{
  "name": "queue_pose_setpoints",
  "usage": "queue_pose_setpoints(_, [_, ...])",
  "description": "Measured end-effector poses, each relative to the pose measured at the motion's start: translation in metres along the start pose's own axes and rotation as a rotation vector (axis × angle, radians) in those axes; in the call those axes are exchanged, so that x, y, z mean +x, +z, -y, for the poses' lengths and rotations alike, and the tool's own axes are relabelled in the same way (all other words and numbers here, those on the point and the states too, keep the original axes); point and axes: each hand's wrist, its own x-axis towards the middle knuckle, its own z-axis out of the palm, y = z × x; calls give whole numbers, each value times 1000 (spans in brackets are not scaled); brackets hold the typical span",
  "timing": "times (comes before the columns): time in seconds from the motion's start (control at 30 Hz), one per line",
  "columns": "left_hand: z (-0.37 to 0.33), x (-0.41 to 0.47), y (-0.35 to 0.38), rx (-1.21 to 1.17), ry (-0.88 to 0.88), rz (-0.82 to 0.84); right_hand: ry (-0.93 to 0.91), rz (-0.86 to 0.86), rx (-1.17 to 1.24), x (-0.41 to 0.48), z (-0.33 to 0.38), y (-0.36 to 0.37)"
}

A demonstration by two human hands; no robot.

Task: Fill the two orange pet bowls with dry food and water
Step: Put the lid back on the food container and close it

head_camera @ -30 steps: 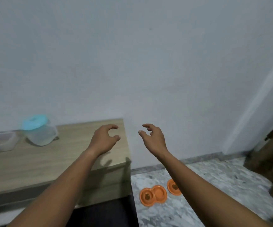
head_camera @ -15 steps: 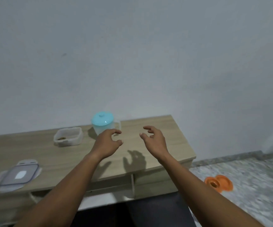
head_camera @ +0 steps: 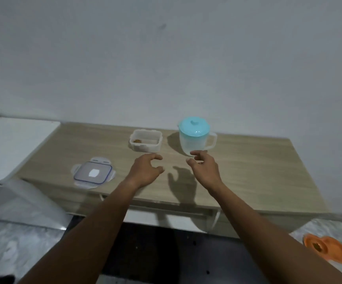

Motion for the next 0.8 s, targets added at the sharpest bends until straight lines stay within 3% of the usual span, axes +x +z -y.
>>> queue_pose_setpoints(0.37, [138, 57, -95, -37, -86, 77, 94, 78, -75, 24, 32, 164])
queue_pose_setpoints(0.6, [236, 103, -155, 53, -210, 17, 232, 164, -146, 41, 51, 283])
queue_pose_setpoints(0.8, [289, 114, -182, 200, -310, 55, 325, 128, -290, 44, 50, 336])
